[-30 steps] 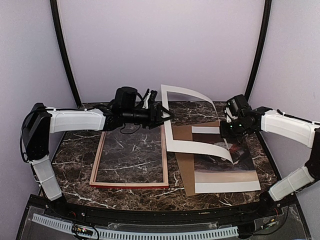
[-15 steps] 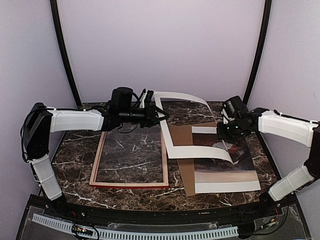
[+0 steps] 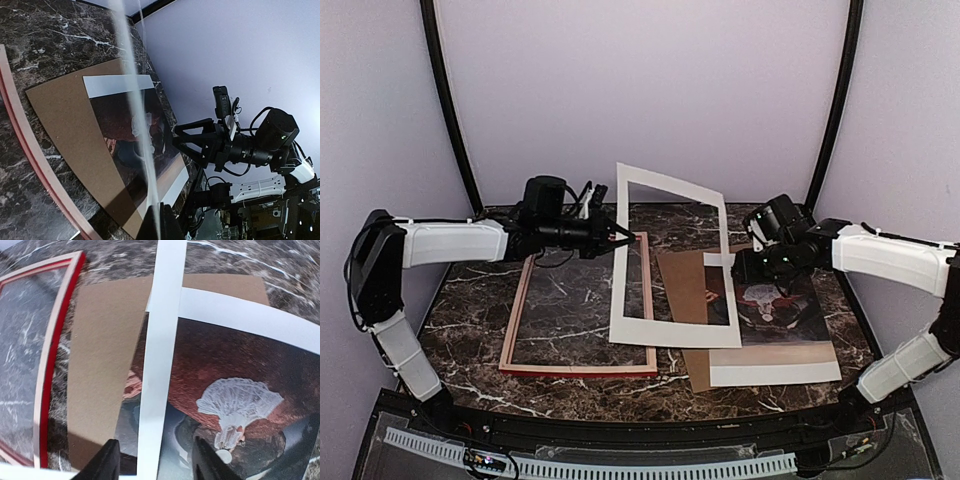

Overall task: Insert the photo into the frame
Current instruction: Pass from the right arm to the left, then place the mat board on the glass panel.

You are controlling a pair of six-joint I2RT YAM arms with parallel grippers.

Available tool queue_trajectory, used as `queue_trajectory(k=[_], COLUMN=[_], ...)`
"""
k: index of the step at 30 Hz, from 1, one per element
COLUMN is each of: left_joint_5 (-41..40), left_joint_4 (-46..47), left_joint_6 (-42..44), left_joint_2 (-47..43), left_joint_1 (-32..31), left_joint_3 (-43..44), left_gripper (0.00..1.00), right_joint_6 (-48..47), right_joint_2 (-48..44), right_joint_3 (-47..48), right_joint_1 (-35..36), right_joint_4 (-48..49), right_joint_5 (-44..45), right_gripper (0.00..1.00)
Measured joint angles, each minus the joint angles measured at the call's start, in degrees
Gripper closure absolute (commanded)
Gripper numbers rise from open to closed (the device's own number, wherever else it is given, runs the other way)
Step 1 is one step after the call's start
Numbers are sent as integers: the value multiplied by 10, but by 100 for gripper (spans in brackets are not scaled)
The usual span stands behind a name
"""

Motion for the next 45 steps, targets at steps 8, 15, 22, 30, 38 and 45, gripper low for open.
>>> queue_trajectory(k=[8,15,22,30,38,45], left_joint_5=[23,5,-82,-148,-179,-187], left_joint_4=[-148,-338,-478,-547,-570,-565], left_joint_6=[69,183,274,336,353,353], left_joint_2=[-143,-223,-202,-92,-45,-24], left_joint_1=[75,184,213,227,235,237], left_joint_3=[-71,-103,-75,1,9,20], left_gripper=[100,100,100,100,100,100], right_joint_6=[19,17,11,-4,-18,-22], right_joint_2=[-75,-74,-33,-12,-2,8], right_joint_3=[-12,-17,-35,-36,-44,-44], right_joint_1=[22,22,22,22,22,22], right_joint_4=[30,63,68,92,93,93], right_joint_5=[-81,-101,-106,-105,-100,-100], right_gripper=[32,32,32,32,32,32])
